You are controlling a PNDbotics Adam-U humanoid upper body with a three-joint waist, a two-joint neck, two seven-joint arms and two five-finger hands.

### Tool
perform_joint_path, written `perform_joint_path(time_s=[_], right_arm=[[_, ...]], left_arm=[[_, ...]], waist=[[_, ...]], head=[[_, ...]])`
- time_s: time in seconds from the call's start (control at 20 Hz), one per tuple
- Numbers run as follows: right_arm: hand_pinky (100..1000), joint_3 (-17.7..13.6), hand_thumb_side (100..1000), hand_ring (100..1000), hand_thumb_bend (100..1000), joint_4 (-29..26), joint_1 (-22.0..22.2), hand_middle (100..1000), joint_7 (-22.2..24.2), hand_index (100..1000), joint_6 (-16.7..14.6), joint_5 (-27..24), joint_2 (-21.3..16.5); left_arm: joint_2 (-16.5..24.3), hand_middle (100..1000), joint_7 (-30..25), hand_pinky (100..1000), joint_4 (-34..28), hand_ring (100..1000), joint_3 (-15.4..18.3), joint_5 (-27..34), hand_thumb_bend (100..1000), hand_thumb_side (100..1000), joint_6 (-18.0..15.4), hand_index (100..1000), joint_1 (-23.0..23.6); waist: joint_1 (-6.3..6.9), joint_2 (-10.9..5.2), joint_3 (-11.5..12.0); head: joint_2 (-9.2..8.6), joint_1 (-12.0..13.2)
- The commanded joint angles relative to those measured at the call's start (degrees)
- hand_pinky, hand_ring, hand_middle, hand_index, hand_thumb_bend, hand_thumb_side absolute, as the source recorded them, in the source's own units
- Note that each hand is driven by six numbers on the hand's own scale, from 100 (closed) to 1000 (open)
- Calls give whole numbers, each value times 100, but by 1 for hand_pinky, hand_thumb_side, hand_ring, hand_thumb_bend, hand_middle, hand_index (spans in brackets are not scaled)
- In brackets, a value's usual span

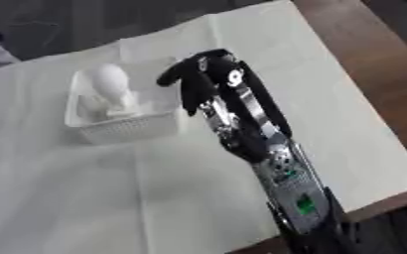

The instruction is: Pick up objects on the table and place them in the box.

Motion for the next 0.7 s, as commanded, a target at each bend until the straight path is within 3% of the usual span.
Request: perform_joint_path(time_s=[0.05,0.15,0.3,0.55,0.6,0.7], right_arm=[[100,-34,895,281,100,-142,-22,337,-77,652,-9,-56,-17],[100,-46,895,285,100,-187,-25,341,-143,652,-16,-104,-33],[100,-62,921,339,100,-253,-40,415,-195,670,-17,-142,-55],[100,-67,949,439,100,-392,-81,502,-323,705,-74,-349,-49],[297,-60,977,564,100,-411,-86,602,-351,778,-104,-427,-51],[470,-36,1000,676,100,-457,-101,721,-421,859,-219,-635,-61]], left_arm=[[-74,604,168,451,-288,601,161,-249,100,862,-172,684,186],[-334,607,252,452,-297,602,216,-401,100,872,-253,692,339],[-754,659,359,478,-299,640,313,-588,100,911,-291,757,448],[-1194,749,240,613,-300,738,296,-767,100,916,-222,834,534],[-1223,816,172,743,-300,811,289,-793,100,929,-217,901,535],[-1243,877,-16,854,-300,881,285,-887,100,981,-219,945,529]], waist=[[-30,-40,48],[-36,-26,99],[-67,7,168],[-114,52,230],[-117,59,233],[-124,76,229]], head=[[-41,-50],[-41,-52],[-41,-62],[-41,19],[-41,35],[-41,76]])
